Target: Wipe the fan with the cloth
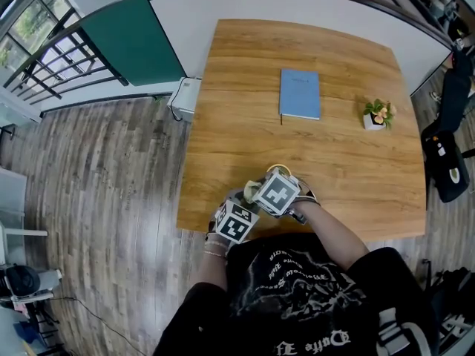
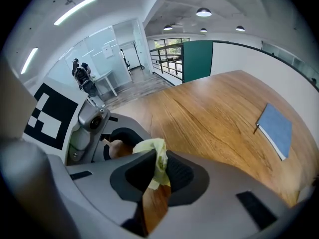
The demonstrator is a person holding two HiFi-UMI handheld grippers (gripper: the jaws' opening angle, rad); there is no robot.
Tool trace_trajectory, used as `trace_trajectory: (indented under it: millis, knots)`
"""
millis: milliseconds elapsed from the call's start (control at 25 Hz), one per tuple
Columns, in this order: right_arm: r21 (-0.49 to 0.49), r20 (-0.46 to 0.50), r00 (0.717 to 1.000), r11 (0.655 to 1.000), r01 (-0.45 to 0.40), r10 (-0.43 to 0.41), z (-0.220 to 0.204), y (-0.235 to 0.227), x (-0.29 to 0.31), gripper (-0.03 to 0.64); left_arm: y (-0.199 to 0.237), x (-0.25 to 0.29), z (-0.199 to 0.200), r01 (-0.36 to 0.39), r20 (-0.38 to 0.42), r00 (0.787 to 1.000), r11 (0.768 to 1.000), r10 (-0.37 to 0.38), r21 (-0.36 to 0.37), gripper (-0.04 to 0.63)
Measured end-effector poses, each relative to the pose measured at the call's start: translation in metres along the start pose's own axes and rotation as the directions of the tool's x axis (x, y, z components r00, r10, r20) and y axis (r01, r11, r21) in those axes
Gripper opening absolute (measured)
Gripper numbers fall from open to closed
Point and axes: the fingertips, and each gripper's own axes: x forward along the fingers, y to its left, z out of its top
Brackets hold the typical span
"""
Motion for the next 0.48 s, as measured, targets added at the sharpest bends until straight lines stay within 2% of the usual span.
trace_trajectory:
  millis: [320,480]
  knots:
    - [0.038,0.006,0.996,0.995,0.092,-0.092,-0.008,-0.026,-0.012,0.058,0.0,-0.001,0.0,-0.007,0.006,1.0,1.0,0.007,0.007,0.184]
    - [-0.018,0.015,0.994,0.994,0.105,-0.104,-0.009,-0.027,-0.016,0.057,-0.002,0.0,0.0,-0.007,0.003,1.0,1.0,0.007,0.001,0.184]
